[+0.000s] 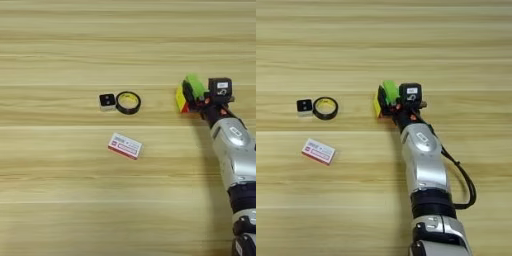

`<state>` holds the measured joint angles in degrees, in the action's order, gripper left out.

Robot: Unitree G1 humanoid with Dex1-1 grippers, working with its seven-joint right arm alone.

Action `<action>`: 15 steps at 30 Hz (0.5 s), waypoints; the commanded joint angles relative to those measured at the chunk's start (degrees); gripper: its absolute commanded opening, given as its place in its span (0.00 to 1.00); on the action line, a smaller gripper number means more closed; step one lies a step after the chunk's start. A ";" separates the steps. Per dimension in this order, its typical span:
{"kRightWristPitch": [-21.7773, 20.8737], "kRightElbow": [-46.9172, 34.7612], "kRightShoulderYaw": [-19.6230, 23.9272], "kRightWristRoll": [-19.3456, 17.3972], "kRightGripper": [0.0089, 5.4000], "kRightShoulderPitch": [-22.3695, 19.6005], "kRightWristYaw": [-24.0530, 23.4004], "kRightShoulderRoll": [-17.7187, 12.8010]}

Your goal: Move the objects on the table

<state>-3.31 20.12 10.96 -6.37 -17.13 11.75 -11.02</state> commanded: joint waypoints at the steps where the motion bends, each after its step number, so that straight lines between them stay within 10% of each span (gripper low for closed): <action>1: -0.63 -8.02 -0.05 -0.75 0.83 -1.25 -0.32 -0.82; 15: 4.63 -33.33 -7.78 -1.24 1.00 13.22 2.82 2.03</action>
<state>1.79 -7.01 4.95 -7.21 -4.03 13.39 -8.53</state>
